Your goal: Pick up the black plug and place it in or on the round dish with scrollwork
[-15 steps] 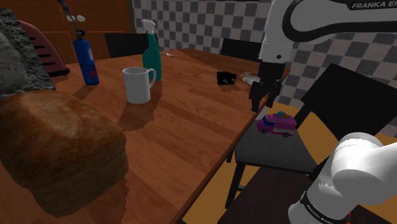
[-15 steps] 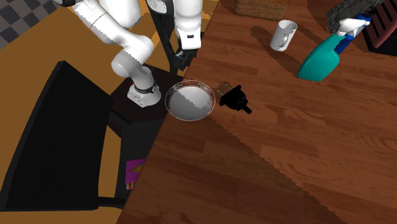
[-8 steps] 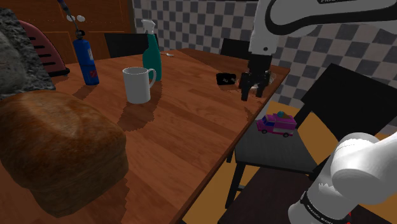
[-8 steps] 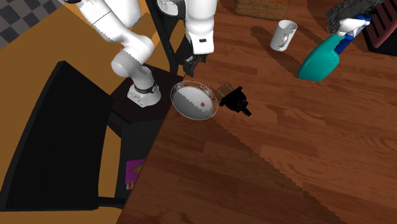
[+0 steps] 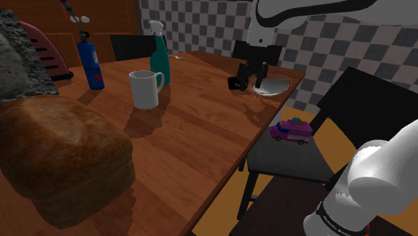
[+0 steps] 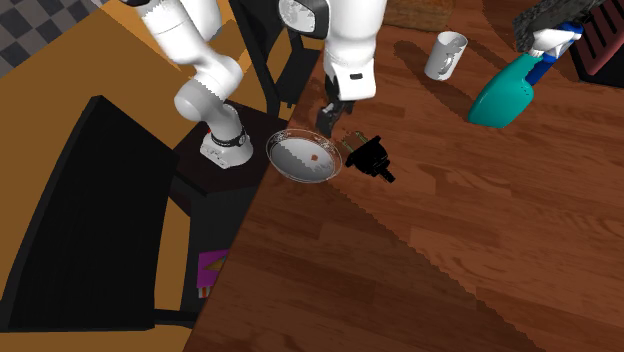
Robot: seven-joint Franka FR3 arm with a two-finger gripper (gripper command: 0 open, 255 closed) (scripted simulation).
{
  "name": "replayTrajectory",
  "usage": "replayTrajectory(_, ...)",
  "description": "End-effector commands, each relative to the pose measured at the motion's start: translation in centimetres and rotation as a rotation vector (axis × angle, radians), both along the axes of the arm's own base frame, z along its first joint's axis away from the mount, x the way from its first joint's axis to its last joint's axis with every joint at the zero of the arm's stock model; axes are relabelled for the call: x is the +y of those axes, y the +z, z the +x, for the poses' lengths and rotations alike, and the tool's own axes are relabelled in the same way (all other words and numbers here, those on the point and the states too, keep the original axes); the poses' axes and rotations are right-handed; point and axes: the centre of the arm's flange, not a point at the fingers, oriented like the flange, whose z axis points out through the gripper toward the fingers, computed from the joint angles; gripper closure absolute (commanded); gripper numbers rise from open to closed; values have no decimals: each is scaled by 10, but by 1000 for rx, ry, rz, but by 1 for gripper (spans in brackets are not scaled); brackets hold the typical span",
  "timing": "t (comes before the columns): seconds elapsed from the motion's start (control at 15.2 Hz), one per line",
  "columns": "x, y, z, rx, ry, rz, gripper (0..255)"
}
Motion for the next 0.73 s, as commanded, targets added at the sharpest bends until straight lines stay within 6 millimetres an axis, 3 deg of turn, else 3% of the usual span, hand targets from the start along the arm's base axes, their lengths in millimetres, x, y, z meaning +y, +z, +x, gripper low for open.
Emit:
replayTrajectory(0.0,-12,8,26,-10,-2,-10,0)
replayTrajectory(0.53,-48,37,112,-48,-9,-45,0)
replayTrajectory(0.66,-48,32,113,-48,-9,-45,0)
